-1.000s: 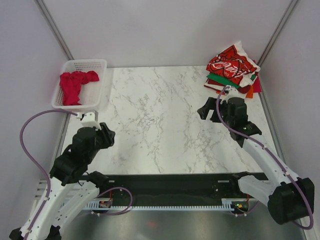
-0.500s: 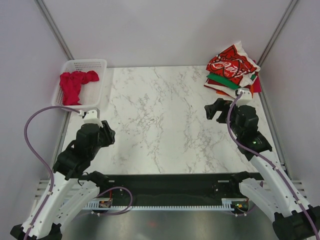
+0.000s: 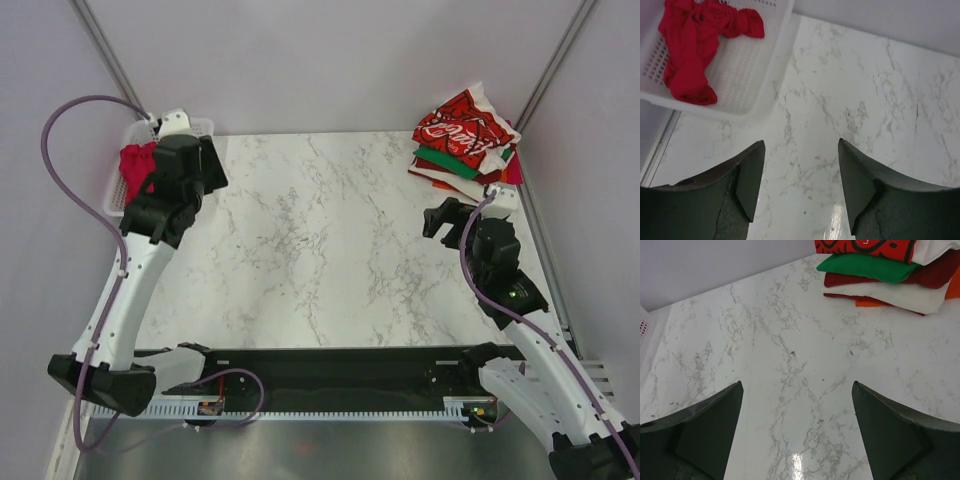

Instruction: Fold and stack the t-shirts

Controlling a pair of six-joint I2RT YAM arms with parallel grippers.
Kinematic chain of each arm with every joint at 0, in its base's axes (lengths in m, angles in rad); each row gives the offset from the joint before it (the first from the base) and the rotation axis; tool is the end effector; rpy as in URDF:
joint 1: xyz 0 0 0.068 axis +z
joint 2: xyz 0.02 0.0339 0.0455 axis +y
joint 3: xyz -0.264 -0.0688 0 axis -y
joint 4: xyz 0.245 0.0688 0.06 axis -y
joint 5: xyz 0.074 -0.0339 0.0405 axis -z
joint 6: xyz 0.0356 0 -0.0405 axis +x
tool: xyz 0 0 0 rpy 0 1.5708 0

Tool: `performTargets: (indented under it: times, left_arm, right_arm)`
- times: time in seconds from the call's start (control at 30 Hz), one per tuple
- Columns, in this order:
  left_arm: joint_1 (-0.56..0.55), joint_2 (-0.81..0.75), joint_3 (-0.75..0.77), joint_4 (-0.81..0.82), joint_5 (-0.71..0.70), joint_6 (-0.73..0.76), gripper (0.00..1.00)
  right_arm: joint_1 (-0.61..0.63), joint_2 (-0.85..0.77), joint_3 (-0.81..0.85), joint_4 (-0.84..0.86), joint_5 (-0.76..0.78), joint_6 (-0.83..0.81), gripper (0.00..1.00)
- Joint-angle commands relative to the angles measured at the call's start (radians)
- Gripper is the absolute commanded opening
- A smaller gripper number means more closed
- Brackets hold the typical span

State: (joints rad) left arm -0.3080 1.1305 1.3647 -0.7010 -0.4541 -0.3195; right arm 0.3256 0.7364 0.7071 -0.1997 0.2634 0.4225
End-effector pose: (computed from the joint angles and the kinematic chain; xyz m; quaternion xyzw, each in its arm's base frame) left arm 0.2206 -0.0538 0.4198 -0.1228 0.8289 0.0246 0.5451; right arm 0.1703 0.0477 0.3190 0.1191 0.7716 0.1294 0.6113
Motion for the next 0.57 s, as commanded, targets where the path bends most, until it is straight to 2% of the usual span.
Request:
performTargets:
  times: [0.0, 0.27, 0.3, 0.4, 0.53]
  left_arm:
    - [0.079, 0.115, 0.189, 0.08, 0.025, 0.057, 0.68]
    - [0.372, 0.438, 0.496, 0.103, 0.233, -0.021, 0.68]
    - [0.389, 0.477, 0.511, 0.104, 0.303, -0.029, 0.67]
    - [0.428, 0.509, 0.539, 0.107, 0.397, -0.038, 0.66]
    - [0.445, 0.552, 0.545, 0.115, 0.346, -0.03, 0.66]
  right_arm:
    - [0.007, -0.019, -0.003, 0.002, 0.037, 0.013, 0.98]
    - [0.007, 0.011, 0.025, -0.027, -0.004, 0.018, 0.98]
    - [0.007, 0.009, 0.025, -0.032, -0.01, 0.018, 0.98]
    - [0.009, 0.009, 0.025, -0.027, -0.015, 0.009, 0.98]
    - [0.009, 0.037, 0.029, -0.026, -0.056, 0.002, 0.98]
